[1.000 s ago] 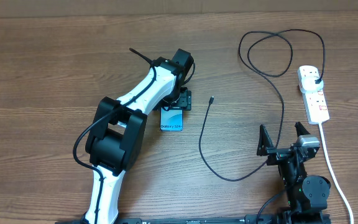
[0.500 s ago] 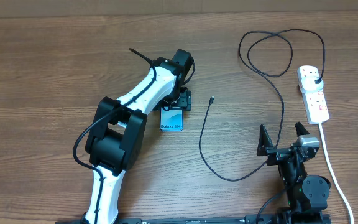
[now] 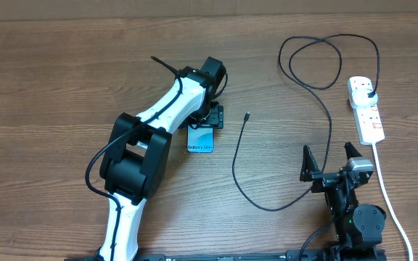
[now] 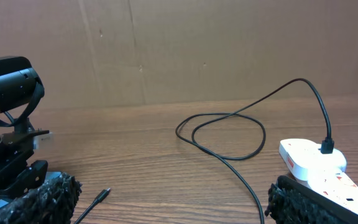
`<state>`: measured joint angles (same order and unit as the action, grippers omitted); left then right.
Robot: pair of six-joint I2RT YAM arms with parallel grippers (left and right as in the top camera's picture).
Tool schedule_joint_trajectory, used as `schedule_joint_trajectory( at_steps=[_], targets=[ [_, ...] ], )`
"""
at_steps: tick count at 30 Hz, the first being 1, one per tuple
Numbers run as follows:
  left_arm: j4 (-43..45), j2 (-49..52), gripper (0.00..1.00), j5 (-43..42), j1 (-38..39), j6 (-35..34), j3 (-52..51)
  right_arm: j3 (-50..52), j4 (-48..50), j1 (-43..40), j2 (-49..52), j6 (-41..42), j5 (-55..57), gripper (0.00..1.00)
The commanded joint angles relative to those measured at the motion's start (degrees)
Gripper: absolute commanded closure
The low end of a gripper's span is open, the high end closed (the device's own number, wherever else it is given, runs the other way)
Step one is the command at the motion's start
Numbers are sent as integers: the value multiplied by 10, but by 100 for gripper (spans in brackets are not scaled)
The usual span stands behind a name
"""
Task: Plug charger to phone and switch on socket
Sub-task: 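Close the left gripper on the phone's top end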
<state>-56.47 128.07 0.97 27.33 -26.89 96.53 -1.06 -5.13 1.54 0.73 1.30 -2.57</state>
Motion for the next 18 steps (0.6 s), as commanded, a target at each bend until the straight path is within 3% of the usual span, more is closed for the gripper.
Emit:
schedule_joint_trajectory(
  at_steps=[1, 13, 16, 18],
  targets=[
    [-8, 47, 16, -38, -2, -10, -19, 6, 3, -1, -5, -3, 3, 0],
    [-7, 47, 16, -38, -1, -10, -18, 6, 3, -1, -5, -3, 3, 0],
    [-6, 47, 27, -37, -1, -10, -18, 6, 3, -1, -5, -3, 3, 0],
    [-7, 47, 28, -37, -1, -10, -18, 6, 3, -1, -5, -3, 3, 0]
  ],
)
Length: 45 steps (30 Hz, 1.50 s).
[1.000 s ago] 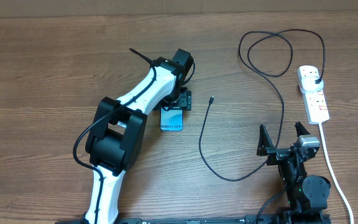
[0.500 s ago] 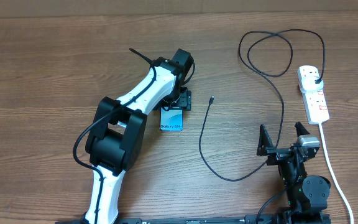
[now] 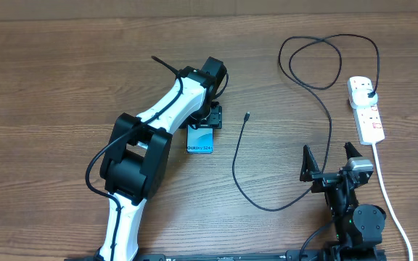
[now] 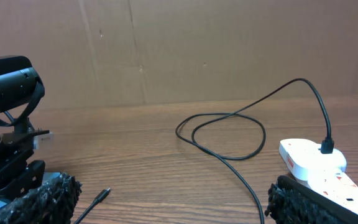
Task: Plug charger to phone and switch on socket
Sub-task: 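Close the left gripper on the phone's top end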
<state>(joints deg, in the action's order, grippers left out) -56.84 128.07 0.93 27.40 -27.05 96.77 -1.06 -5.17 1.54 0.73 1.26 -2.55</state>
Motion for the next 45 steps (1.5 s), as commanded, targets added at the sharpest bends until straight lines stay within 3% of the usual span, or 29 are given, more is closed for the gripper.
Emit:
schedule_joint_trajectory(
  at_steps=[1, 19, 39, 45],
  targets=[
    [-3, 47, 25, -37, -2, -8, -21, 6, 4, -1, -5, -3, 3, 0],
    [-23, 45, 25, -38, -3, -8, -16, 6, 4, -1, -5, -3, 3, 0],
    [-128, 45, 27, -51, -12, 5, 93, 6, 4, -1, -5, -3, 3, 0],
    [-132, 45, 21, -50, -12, 14, 96, 6, 4, -1, -5, -3, 3, 0]
  ],
)
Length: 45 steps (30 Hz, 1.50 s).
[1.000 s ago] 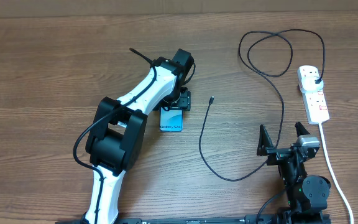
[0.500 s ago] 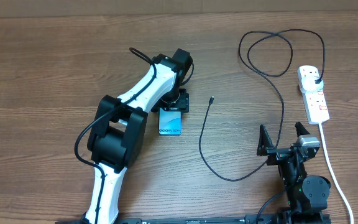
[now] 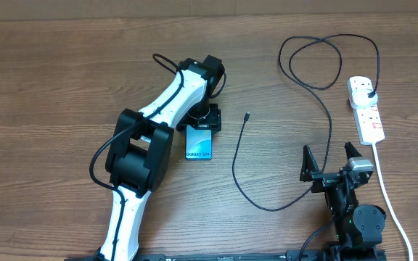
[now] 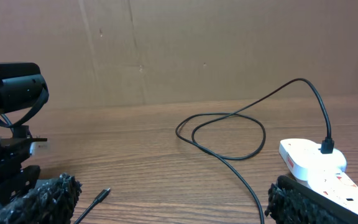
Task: Plug charger to phone and switch on socket
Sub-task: 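Close the left gripper on the phone's top end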
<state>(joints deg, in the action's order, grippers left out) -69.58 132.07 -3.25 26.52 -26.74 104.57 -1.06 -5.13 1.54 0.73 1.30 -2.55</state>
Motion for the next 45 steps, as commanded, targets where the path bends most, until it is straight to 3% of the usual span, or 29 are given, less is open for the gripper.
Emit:
schedule_joint_trajectory(
  at_steps=[1, 7, 14, 16, 25, 45],
  targets=[
    [-4, 5, 21, -7, -3, 10, 17, 6, 3, -1, -5, -3, 3, 0],
    [18, 6, 22, -5, -4, 11, 17, 6, 3, -1, -5, -3, 3, 0],
    [54, 8, 15, 40, -3, 15, 14, 6, 3, -1, -5, -3, 3, 0],
    [62, 8, 0, 41, -3, 15, 10, 6, 3, -1, -5, -3, 3, 0],
    [46, 8, 0, 12, -2, 14, -11, 6, 3, -1, -5, -3, 3, 0],
    [59, 8, 12, 25, -1, -4, -13, 6, 3, -1, -5, -3, 3, 0]
  ],
)
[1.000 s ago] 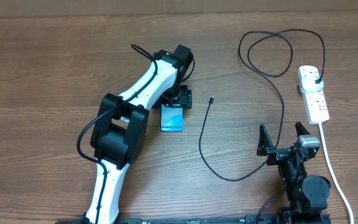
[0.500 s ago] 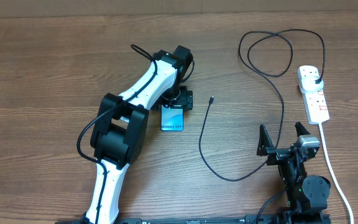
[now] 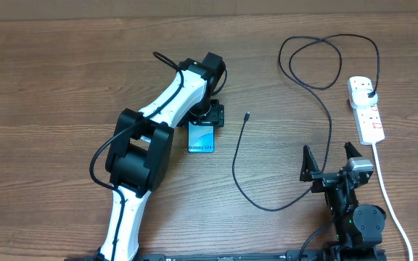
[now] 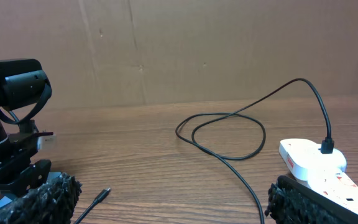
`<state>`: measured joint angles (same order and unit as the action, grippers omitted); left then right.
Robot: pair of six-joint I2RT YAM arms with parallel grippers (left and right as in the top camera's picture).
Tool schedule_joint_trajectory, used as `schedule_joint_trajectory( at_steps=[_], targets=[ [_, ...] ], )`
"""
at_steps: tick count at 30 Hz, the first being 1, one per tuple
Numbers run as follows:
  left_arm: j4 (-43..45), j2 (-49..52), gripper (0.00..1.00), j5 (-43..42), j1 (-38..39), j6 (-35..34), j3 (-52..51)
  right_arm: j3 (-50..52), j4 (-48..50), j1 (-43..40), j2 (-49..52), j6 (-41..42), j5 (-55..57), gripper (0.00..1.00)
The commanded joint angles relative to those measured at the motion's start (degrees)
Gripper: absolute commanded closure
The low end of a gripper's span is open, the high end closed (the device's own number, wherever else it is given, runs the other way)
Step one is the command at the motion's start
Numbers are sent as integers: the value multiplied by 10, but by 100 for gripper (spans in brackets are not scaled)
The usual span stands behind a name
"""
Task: Plug charger to phone and switch on socket
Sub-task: 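Close the left gripper on the phone's top end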
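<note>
A blue phone (image 3: 201, 139) lies flat on the wooden table, left of centre. My left gripper (image 3: 210, 116) sits over its far end, apparently shut on it. The jaws themselves are hidden under the wrist. The free tip of the black charger cable (image 3: 247, 116) lies just right of the phone, apart from it, and the tip (image 4: 104, 193) also shows in the right wrist view. The cable loops away to a plug in the white power strip (image 3: 366, 109) at the far right. My right gripper (image 3: 331, 163) stands open near the front edge, holding nothing.
The cable (image 3: 235, 170) curves toward the front, then runs up past my right gripper into a double loop (image 3: 318, 61) at the back. The strip's white lead (image 3: 387, 196) runs down the right side. A cardboard wall (image 4: 179, 50) closes the back.
The phone and my left gripper have shifted a little toward the back of the table. The cable, power strip and right arm are as before.
At first my left gripper was on the phone's far end, the phone slightly tilted. Then little changed. Later the arm had a different posture and the phone lay squarer and nearer the front. Now it is a touch farther back. The right gripper stayed open throughout.
</note>
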<state>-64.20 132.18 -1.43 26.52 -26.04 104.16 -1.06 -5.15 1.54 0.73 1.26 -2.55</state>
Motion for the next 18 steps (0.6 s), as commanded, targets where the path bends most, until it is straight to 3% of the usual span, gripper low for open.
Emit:
schedule_joint_trajectory(
  at_steps=[1, 7, 18],
  targets=[
    [5, 7, 13, 8, -1, -11, -9, 6, 3, -1, -5, -2, 3, 0],
    [6, 7, 19, 9, -1, -18, -9, 6, 3, -1, -5, -3, 3, 0],
    [1, 5, 19, 19, -6, -36, 8, 6, 3, -1, -5, -2, 3, 0]
  ],
)
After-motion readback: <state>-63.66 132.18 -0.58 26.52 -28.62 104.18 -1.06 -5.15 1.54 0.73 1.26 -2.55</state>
